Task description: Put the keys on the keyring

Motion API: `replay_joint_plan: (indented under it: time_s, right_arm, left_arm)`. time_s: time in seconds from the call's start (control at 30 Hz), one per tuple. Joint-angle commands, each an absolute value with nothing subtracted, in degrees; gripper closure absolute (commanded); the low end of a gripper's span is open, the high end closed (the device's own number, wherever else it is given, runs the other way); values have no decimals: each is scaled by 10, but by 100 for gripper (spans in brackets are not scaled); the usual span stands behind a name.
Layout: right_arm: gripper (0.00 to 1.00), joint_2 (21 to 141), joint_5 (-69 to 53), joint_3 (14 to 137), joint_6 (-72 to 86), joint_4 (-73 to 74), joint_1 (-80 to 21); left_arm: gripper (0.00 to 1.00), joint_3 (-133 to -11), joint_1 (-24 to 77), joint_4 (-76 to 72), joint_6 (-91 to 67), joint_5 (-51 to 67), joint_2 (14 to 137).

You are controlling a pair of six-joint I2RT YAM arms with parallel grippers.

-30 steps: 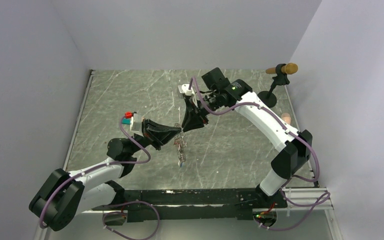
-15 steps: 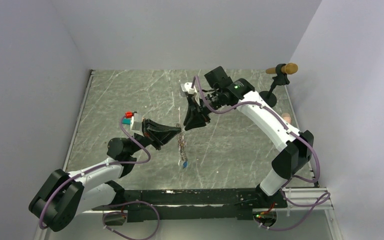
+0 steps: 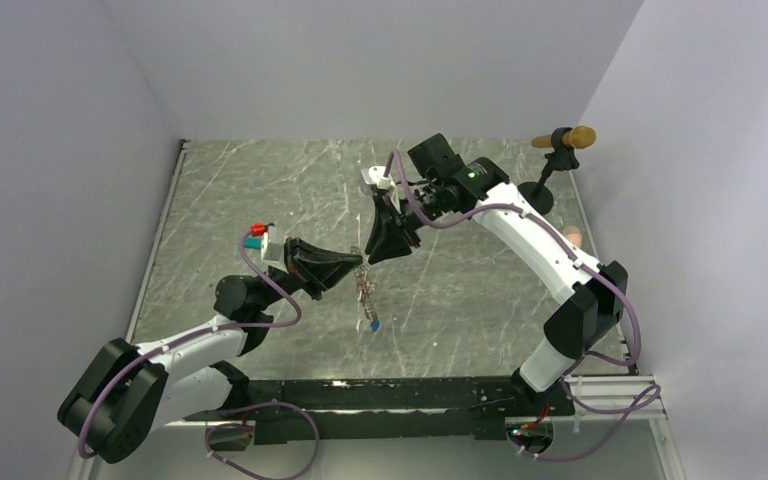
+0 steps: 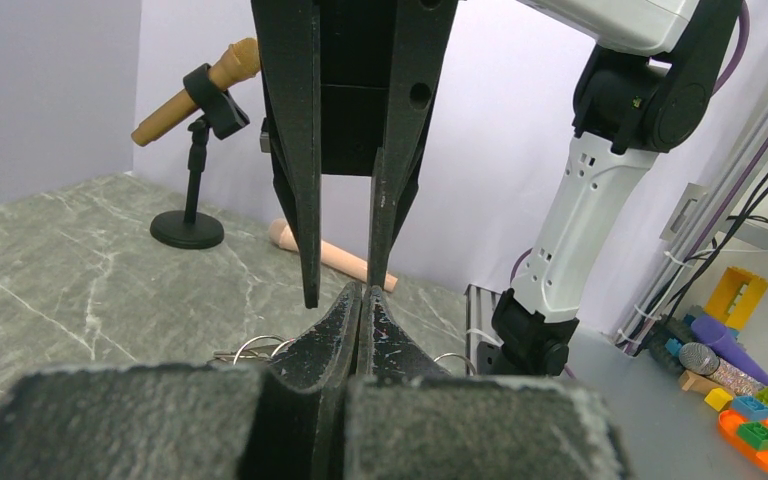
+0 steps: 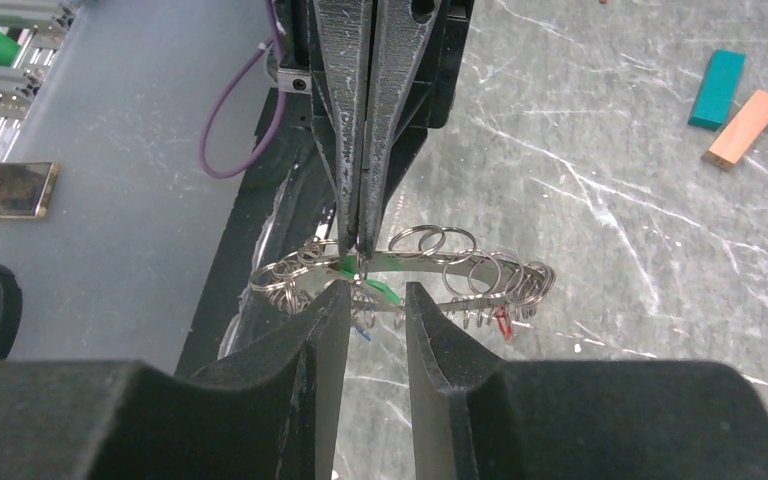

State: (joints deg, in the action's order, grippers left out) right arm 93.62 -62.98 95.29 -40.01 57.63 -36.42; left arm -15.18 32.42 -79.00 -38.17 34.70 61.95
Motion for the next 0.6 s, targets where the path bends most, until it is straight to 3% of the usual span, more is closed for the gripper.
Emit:
replay_joint_plan:
  time_s: [0.0, 0.57]
  right_arm:
    - [70, 928, -654, 959, -406, 581, -372]
    - [89, 945, -648, 965, -402, 584, -387]
  left_arm:
    - [100, -171, 322, -830, -380, 345, 614]
    - [100, -165, 322, -833, -380, 342, 609]
